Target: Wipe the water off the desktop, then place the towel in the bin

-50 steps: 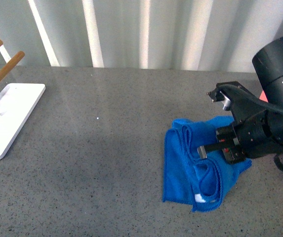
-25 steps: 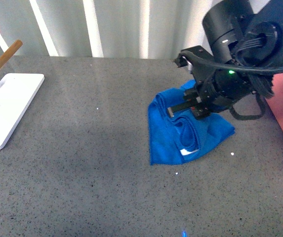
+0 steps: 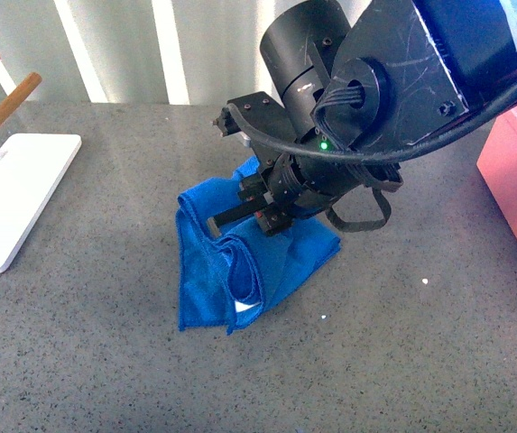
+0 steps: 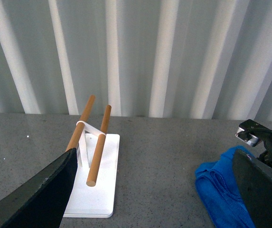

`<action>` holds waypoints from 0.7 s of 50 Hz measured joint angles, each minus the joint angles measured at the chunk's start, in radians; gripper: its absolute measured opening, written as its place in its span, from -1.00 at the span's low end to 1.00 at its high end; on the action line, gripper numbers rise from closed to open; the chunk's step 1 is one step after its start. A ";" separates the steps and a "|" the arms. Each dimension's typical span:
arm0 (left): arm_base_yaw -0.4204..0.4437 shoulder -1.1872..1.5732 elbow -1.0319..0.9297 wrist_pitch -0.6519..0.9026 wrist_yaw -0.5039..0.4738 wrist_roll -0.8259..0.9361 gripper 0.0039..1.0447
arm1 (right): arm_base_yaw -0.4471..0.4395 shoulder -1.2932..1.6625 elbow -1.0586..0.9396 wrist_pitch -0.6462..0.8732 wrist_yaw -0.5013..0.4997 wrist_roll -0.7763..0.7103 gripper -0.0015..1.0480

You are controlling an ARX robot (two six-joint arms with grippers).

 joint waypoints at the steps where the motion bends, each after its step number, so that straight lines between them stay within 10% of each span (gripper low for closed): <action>1: 0.000 0.000 0.000 0.000 0.000 0.000 0.88 | 0.002 -0.003 -0.008 0.004 -0.003 0.006 -0.91; 22: 0.000 0.000 0.000 0.000 0.000 0.000 0.88 | -0.017 -0.315 -0.395 0.006 0.014 0.086 -0.91; 35: 0.000 0.000 0.000 0.000 0.000 0.000 0.88 | -0.175 -0.602 -0.391 -0.121 0.068 0.010 -0.91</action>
